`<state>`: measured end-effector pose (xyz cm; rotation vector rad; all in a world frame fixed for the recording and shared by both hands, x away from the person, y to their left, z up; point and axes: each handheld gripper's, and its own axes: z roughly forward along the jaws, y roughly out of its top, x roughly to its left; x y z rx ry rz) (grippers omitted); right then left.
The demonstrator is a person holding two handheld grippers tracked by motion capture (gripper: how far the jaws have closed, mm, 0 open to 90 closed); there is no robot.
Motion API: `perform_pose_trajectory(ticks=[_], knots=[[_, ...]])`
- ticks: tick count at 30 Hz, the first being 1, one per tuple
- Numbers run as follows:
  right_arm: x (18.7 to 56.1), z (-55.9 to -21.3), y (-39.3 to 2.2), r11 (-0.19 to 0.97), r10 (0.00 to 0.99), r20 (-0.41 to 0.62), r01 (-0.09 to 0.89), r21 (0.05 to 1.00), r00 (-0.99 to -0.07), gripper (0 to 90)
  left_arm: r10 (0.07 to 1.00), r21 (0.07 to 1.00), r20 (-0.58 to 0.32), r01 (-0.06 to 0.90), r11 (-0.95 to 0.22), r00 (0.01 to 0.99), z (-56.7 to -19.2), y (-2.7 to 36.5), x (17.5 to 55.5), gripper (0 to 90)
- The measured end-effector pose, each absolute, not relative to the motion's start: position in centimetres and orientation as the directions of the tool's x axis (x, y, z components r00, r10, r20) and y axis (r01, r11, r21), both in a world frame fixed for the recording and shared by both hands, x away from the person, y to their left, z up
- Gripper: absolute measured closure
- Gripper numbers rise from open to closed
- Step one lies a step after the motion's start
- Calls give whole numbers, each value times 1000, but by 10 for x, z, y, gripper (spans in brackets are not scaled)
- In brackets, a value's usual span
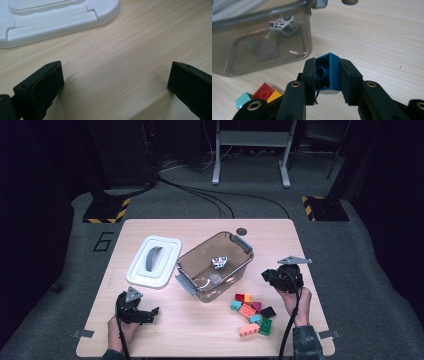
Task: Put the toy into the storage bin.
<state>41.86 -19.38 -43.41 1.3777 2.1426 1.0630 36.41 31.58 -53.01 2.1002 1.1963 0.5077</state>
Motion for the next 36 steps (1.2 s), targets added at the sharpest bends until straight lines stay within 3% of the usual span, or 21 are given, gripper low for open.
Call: perform_pose_trajectory(ticks=[22, 36], knots=[[456, -382, -183, 233, 887, 33, 508, 829, -461, 680, 866, 715, 12, 601, -357, 501, -531, 315, 364, 2], [468, -368, -148, 272, 826, 55, 482, 833, -561, 679, 866, 714, 11, 602, -357, 501, -531, 315, 364, 2]])
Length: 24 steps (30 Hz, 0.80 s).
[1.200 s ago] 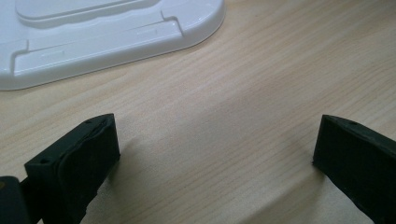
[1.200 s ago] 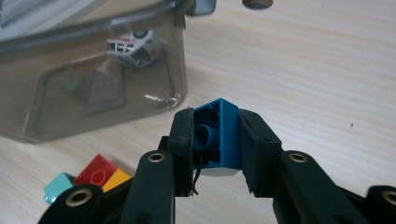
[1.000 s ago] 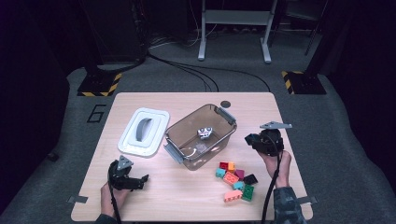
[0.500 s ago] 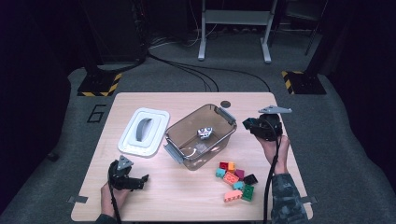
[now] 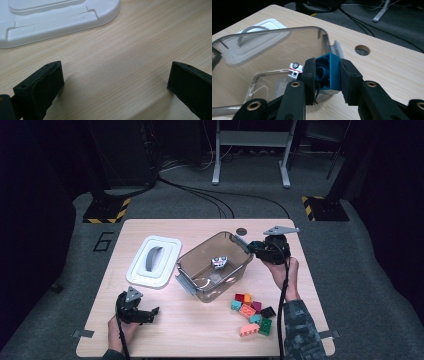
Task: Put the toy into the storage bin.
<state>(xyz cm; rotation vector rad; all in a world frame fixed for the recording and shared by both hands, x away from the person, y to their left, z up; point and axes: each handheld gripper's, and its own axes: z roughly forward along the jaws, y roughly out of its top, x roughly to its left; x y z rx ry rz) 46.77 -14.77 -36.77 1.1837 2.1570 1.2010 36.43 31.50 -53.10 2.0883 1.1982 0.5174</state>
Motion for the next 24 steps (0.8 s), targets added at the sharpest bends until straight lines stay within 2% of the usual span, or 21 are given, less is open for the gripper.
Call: perform_pose_trajectory(ticks=[8, 24], knots=[[473, -378, -125, 350, 805, 8, 486, 801, -593, 678, 866, 715, 11, 602, -356, 500, -531, 315, 364, 2], [472, -390, -121, 395, 804, -35, 489, 778, -594, 676, 866, 714, 11, 602, -357, 501, -531, 315, 364, 2]])
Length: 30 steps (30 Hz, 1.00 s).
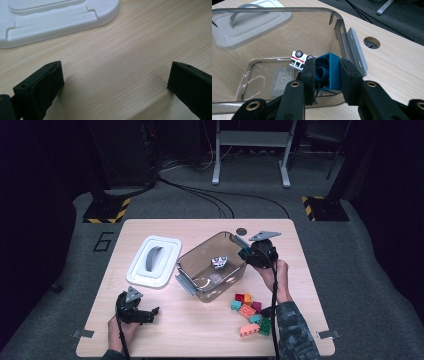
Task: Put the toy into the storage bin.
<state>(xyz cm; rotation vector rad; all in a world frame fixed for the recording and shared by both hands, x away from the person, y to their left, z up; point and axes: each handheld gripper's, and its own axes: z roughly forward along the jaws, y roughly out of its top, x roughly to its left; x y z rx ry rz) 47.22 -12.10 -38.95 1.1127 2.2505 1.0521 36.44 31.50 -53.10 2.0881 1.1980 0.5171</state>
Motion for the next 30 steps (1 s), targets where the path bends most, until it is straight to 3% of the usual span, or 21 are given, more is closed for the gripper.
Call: perform_pose_trajectory(ticks=[3, 6, 8, 11, 15, 23, 30], knots=[[471, -389, -118, 405, 803, -44, 490, 772, -594, 658, 866, 714, 11, 602, -357, 501, -531, 315, 364, 2], [469, -389, -117, 400, 808, -42, 496, 770, -587, 532, 866, 714, 11, 602, -357, 501, -531, 315, 364, 2], [468, -388, -119, 408, 806, -50, 492, 769, -589, 502, 866, 715, 11, 602, -357, 500, -531, 315, 364, 2], [461, -385, -124, 375, 818, -31, 492, 786, -574, 345, 866, 715, 11, 602, -357, 501, -531, 315, 364, 3], [450, -381, -134, 337, 825, -3, 487, 806, -565, 243, 866, 715, 11, 602, -357, 501, -531, 315, 364, 2], [420, -383, -162, 287, 835, 30, 481, 829, -550, 153, 866, 715, 11, 602, -357, 500, -531, 315, 364, 3], [400, -401, -182, 262, 846, 59, 510, 820, -530, 147, 866, 715, 10, 602, -356, 500, -531, 315, 364, 3]])
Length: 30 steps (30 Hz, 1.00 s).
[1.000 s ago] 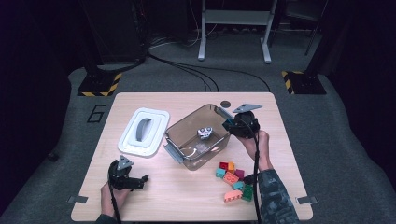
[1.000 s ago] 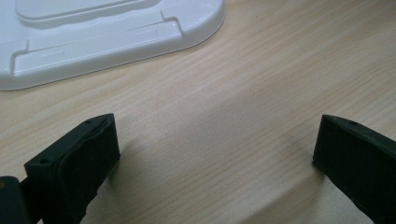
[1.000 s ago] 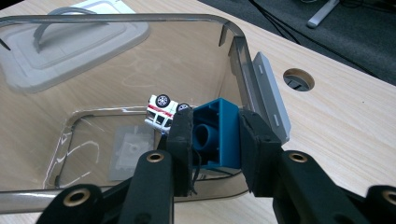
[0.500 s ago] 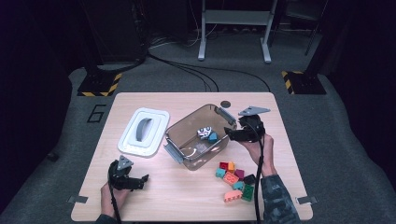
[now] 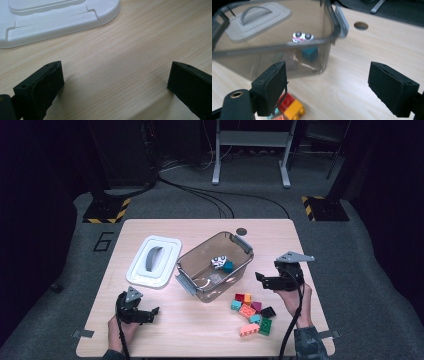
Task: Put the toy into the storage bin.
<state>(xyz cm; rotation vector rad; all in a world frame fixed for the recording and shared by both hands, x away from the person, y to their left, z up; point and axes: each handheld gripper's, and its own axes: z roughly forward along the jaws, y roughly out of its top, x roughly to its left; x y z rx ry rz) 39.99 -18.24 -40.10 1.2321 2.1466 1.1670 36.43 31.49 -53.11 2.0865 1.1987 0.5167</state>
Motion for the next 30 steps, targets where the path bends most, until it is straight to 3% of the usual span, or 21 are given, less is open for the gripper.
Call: perform_pose_trajectory(ticks=[8, 18, 30], knots=[[387, -439, -198, 256, 853, 104, 584, 770, -512, 146, 866, 715, 11, 601, -356, 500, -531, 315, 364, 3], [377, -476, -188, 293, 832, 138, 638, 712, -537, 152, 866, 715, 11, 601, -356, 500, -531, 315, 364, 3], [371, -494, -182, 283, 830, 199, 702, 654, -521, 340, 866, 715, 11, 601, -356, 500, -531, 315, 364, 3]])
